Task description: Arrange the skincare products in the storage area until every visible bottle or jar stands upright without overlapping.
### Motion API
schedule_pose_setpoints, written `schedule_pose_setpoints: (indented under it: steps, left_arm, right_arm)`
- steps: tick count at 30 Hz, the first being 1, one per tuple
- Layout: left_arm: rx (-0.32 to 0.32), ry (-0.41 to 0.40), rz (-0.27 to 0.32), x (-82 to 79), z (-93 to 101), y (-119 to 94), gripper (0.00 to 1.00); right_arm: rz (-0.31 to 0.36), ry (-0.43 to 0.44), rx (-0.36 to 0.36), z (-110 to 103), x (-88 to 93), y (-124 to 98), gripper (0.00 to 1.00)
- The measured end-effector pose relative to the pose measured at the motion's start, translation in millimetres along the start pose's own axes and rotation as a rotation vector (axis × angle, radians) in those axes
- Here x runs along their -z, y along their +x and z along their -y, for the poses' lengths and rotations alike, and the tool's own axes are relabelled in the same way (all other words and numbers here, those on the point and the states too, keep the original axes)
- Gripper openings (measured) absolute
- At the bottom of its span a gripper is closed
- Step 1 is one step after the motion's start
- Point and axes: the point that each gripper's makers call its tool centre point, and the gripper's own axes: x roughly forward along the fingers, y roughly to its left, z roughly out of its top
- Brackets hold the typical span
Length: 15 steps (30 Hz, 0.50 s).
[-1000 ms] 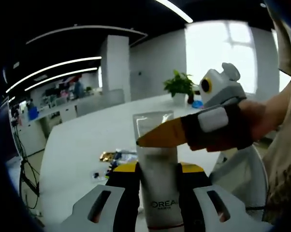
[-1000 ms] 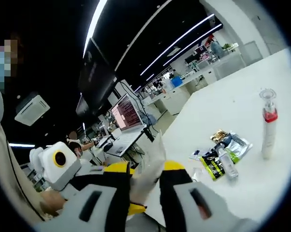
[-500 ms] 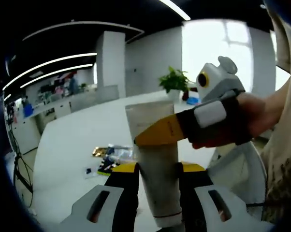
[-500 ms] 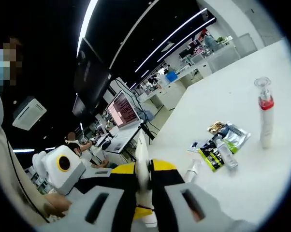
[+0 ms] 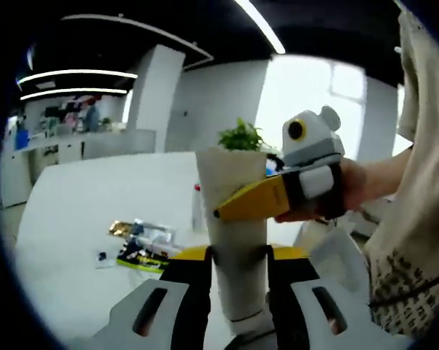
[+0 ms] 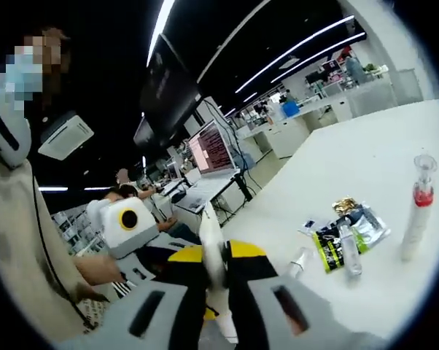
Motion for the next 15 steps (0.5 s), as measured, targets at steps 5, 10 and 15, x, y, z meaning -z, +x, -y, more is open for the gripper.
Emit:
schedule_pose_setpoints:
  steps: [5, 10, 15]
  left_arm:
    - [0.073, -0.031, 0.009, -3.0, 5.1, -4, 0.23]
    - [0.099, -0.034, 0.0, -2.5, 9.1, -4, 0.22]
    - [0.154, -0.022, -0.017, 0.3, 18.5, -6, 0.2]
  right_arm:
    - [-0.04, -0.024, -0.105, -16, -4.4, 5, 0.08]
    - [-0.082, -0.059, -0.158, -25, -1.4, 8, 0.09]
    - [-0.14, -0.101, -0.246, -36, 5.8, 6, 0.09]
